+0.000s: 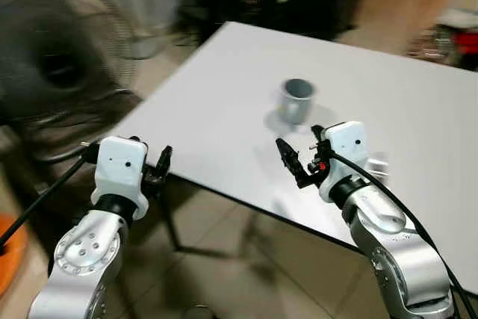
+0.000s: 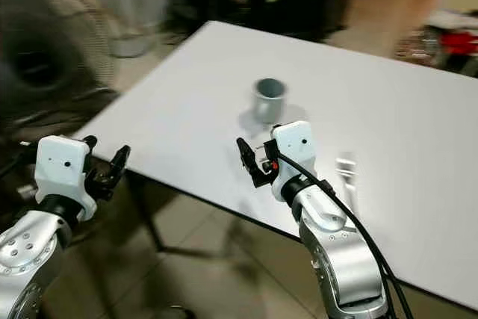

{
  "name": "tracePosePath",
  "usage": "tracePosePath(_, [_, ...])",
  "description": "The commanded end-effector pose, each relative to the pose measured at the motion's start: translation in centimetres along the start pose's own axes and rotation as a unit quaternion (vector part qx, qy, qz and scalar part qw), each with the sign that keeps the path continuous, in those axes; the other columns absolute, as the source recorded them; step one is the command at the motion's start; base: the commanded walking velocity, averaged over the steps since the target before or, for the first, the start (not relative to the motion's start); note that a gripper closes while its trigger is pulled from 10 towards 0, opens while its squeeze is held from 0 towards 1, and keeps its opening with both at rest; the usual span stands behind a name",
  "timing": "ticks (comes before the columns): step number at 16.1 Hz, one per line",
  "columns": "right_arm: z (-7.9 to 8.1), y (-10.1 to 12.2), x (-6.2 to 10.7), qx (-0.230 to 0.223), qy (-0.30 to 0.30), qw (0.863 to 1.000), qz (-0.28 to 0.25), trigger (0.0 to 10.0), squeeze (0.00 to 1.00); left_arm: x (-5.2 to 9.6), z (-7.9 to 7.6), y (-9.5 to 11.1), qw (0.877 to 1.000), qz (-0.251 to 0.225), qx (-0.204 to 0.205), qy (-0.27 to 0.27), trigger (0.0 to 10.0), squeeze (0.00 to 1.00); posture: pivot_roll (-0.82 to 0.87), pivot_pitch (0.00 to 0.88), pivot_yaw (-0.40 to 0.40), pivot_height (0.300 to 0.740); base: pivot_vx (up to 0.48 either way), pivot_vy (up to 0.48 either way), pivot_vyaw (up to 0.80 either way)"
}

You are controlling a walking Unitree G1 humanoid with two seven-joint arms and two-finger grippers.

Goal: Setting the table

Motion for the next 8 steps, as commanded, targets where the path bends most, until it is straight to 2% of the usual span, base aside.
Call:
tracePosePath(1, [-0.4, 0.5, 0.1, -0.005, -0.011, 1.0, -0.012, 10.0, 1.0, -0.2, -0.7, 0.5, 1.0, -0.007, 0.006, -0.012, 10.0, 0.0, 0.01, 0.0, 0.034, 0.74, 0.0, 0.0, 0.8])
tracePosePath(3, [-0.3, 0.5, 0.1, -0.015, -0.026, 0.999, -0.022, 10.0, 1.0, -0.3, -0.1, 0.4, 1.0, -0.01, 0.015, 0.006, 10.0, 0.0, 0.01, 0.0, 0.029, 0.74, 0.0, 0.0, 0.8])
tracePosePath(4, [-0.1, 0.1, -0.1, -0.007, -0.028, 0.999, -0.016, 10.0, 1.0, -0.4, 0.0, 0.5, 1.0, -0.01, 0.018, 0.009, 10.0, 0.0, 0.01, 0.0, 0.029, 0.74, 0.0, 0.0, 0.8])
tracePosePath(6, [0.6, -0.5, -0.4, 0.002, -0.002, 1.0, -0.002, 10.0, 1.0, -0.5, 0.0, 1.2, 0.999, -0.017, 0.026, 0.009, 10.0, 0.0, 0.03, 0.0, 0.031, 0.74, 0.0, 0.0, 0.8])
tracePosePath(8, [1.4, -0.7, -0.5, -0.033, 0.025, 0.999, -0.004, 10.0, 1.0, -0.6, 0.1, 1.6, 1.0, -0.019, 0.023, 0.007, 10.0, 0.0, 0.04, 0.0, 0.033, 0.74, 0.0, 0.0, 0.8])
Point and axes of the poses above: a point about 5 cm out from each wrist's last joint towards the gripper, its own x axis pointing back from the gripper into the wrist, its own y axis along the axis of the wrist's last joint, z = x × y, the point moved 5 cm from there along -x, pointing out of the wrist towards the gripper, and after that the axes turned 14 degrees about x, right-handed, at the moved point
